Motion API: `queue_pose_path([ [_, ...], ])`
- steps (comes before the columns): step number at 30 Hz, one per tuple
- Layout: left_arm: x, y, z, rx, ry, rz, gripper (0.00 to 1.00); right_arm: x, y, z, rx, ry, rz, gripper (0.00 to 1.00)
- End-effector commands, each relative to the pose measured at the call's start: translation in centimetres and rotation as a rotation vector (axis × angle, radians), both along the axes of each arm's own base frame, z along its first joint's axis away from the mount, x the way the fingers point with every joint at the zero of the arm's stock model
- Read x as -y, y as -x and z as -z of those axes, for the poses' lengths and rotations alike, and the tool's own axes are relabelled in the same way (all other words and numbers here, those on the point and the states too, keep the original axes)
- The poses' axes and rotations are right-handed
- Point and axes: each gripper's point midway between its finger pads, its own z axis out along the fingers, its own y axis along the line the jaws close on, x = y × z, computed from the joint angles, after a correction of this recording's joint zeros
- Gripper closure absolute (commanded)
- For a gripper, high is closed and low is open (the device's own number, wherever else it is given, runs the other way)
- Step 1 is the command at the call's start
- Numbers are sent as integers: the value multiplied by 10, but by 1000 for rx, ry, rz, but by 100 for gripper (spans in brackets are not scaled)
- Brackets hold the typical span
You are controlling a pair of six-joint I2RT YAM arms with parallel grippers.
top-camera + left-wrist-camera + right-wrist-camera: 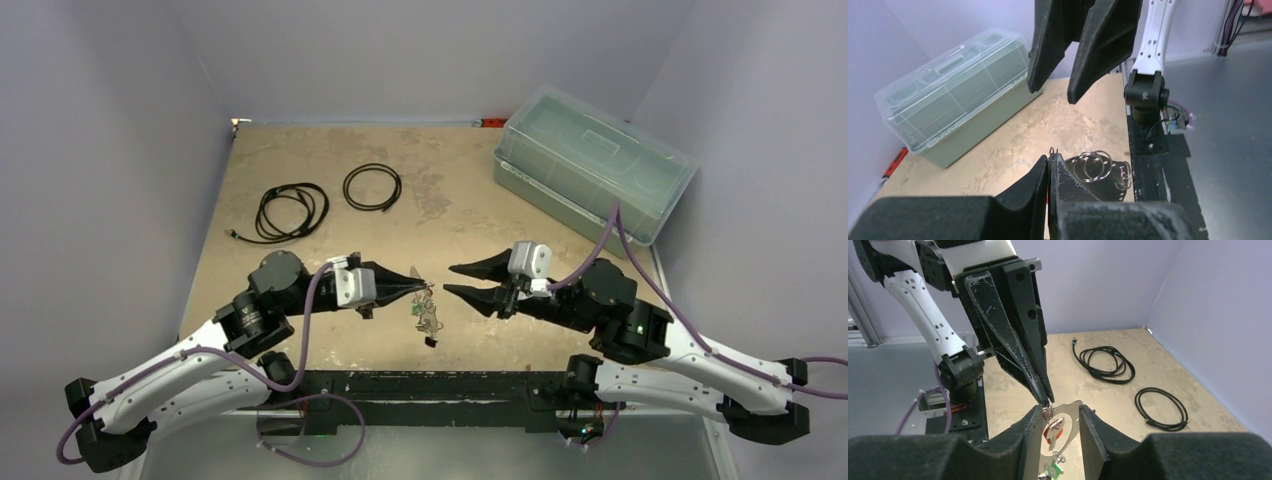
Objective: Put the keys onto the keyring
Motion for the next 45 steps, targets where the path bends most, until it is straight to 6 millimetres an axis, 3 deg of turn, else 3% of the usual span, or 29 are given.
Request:
queue_pose_path([
  [1, -5, 5, -42, 7, 201, -1, 100, -1, 2, -14, 14, -62, -10, 66],
  [11, -10, 6, -44, -5, 244, -9, 100, -16, 3, 2, 3, -16, -44, 58],
  [16, -8, 7, -42, -9, 238, 0, 100, -29, -2, 11, -8, 14, -45, 60],
  [20, -7, 7, -40, -13, 236, 4, 100, -39, -3, 20, -10, 42, -58, 72],
  [23, -7, 7, -39, -17, 235, 4, 100, -43, -2, 16, -1, 22, -73, 100],
  [32, -6, -1, -35, -40, 226, -37, 100, -38, -13, 17, -6, 3, -4, 100],
  [33, -7, -6, -34, -49, 222, -65, 95, -36, -17, 16, -15, -2, 19, 100],
  [35, -12, -16, -32, -68, 220, -132, 70, -34, -24, 15, -35, -8, 67, 100],
  [38, -20, -29, -27, -112, 250, -218, 44, -30, -36, 14, -71, -24, 142, 100],
  [40, -23, -32, -27, -140, 279, -246, 39, -27, -43, 13, -102, -38, 189, 100],
  [45, -26, -35, -34, -192, 319, -270, 43, -18, -66, 8, -202, -95, 351, 100],
])
